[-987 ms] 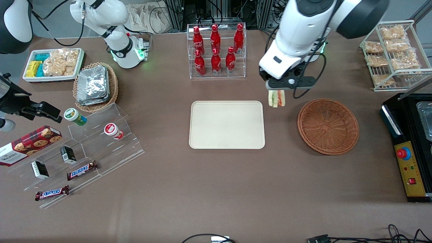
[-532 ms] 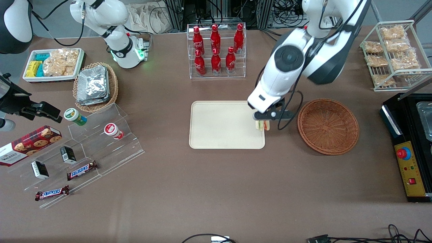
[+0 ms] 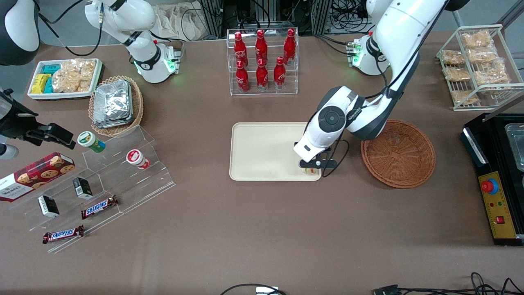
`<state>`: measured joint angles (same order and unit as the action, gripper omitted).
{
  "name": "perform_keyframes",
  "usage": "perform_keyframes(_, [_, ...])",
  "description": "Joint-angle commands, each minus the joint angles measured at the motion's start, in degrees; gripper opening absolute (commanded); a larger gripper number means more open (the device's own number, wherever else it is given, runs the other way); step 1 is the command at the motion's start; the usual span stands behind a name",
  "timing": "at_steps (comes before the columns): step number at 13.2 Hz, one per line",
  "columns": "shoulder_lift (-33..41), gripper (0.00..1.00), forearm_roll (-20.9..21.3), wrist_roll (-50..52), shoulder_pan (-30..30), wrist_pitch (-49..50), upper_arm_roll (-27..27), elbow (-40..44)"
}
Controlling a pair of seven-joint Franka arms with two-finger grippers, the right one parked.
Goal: Place sandwich from basket to tray
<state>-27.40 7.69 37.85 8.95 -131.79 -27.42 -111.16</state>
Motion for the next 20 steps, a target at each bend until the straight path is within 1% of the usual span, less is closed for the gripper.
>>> perform_keyframes(1, [-0.5,0.0,1.0,2.9,0.7,-2.8,-0.2,-1.3])
perform_keyframes(3, [-1.1,0.0,2.3,3.2,0.7,-2.9,-0.2,-1.4])
perform_keyframes(4, [-1.3,0.11,2.5,3.5,0.7,-2.9,-0.2,-1.4])
perform_keyframes(5, [-1.6,0.83,2.5,3.9,0.6,-2.9,-0.1,-1.4])
perform_keyframes(6, [-1.4,1.0,2.5,4.0,0.5,-2.8,-0.1,-1.4])
perform_keyframes(10, [1.3,1.0,2.3,4.9,0.5,0.6,-0.2,-0.9])
perform_keyframes(12, [4.9,1.0,1.8,5.1,0.4,3.5,-0.2,-0.9])
perform_keyframes(14, [9.6,1.0,1.3,5.0,0.2,8.6,-0.3,0.3])
perform_keyframes(16, [14.7,1.0,1.2,4.2,0.1,16.5,0.0,4.3])
perform_keyframes(18, [17.5,1.0,0.7,4.0,0.0,25.9,0.7,12.1])
perform_keyframes(20, [19.4,1.0,0.4,1.7,0.3,31.0,4.6,18.0])
